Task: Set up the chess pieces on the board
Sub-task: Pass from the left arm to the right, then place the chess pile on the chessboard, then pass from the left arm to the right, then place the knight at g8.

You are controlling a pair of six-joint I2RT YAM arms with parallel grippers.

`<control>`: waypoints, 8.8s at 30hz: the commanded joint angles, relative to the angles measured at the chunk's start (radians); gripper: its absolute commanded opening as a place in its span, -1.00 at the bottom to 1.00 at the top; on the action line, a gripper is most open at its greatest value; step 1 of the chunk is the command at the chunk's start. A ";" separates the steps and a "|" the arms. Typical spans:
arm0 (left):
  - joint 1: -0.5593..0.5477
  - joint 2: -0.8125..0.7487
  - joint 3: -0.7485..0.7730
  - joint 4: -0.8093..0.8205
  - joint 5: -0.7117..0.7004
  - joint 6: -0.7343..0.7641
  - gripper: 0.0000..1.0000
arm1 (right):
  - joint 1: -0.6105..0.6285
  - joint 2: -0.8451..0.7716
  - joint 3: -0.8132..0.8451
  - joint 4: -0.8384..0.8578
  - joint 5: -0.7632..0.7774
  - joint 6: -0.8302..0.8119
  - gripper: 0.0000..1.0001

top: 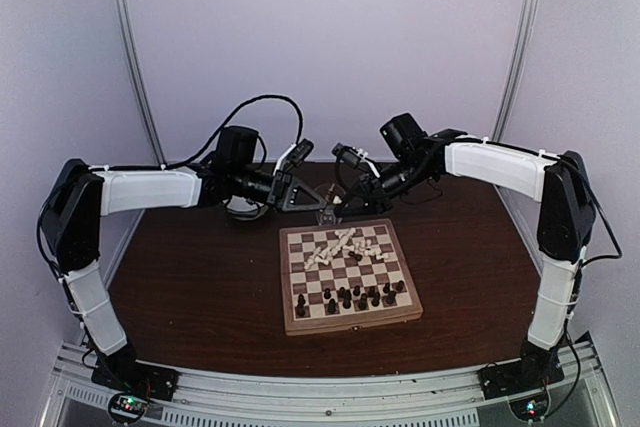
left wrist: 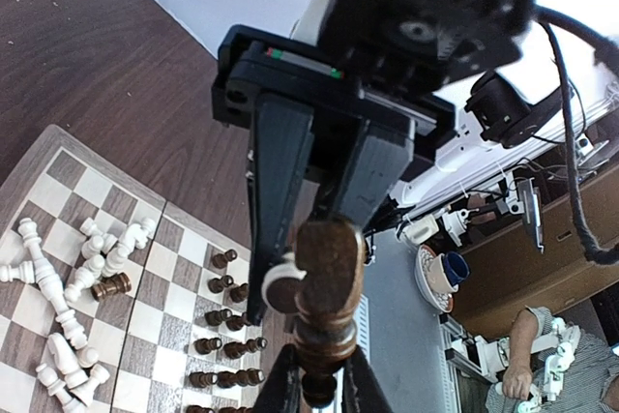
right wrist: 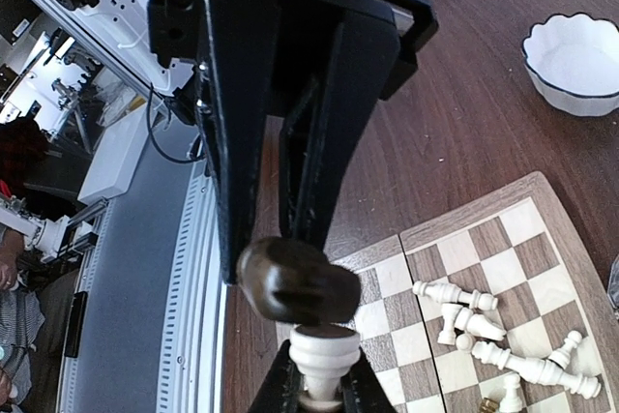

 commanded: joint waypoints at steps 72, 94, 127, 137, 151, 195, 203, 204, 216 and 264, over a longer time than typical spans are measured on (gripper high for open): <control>0.116 -0.199 -0.003 -0.237 -0.250 0.184 -0.91 | 0.182 0.154 0.219 -0.387 0.715 -0.145 -0.34; -0.080 -0.154 0.049 -0.346 -0.111 0.374 -0.89 | -0.003 -0.041 0.246 -0.188 0.037 0.159 0.06; -0.082 -0.168 0.054 -0.371 -0.147 0.397 -0.90 | 0.080 -0.044 0.187 -0.257 0.009 0.057 -0.26; -0.082 -0.167 0.054 -0.375 -0.151 0.396 -0.90 | 0.082 -0.041 0.188 -0.253 0.018 0.053 -0.73; -0.082 -0.179 0.076 -0.437 -0.201 0.440 -0.90 | -0.049 -0.197 0.123 -0.321 0.179 -0.064 -0.88; 0.070 -0.440 -0.107 -0.234 -0.573 0.337 -0.91 | 0.473 0.169 0.125 -0.299 0.763 -0.324 -0.85; 0.071 -0.436 -0.106 -0.234 -0.566 0.331 -0.91 | 0.476 0.183 0.111 -0.286 0.769 -0.324 -0.82; 0.071 -0.434 -0.106 -0.234 -0.565 0.331 -0.91 | 0.475 0.186 0.112 -0.286 0.771 -0.324 -0.82; 0.072 -0.436 -0.103 -0.239 -0.562 0.331 -0.91 | 0.476 0.207 0.112 -0.286 0.774 -0.327 -0.80; 0.073 -0.403 -0.119 -0.191 -0.507 0.268 -0.91 | 0.414 -0.080 0.137 -0.388 0.777 -0.318 -0.24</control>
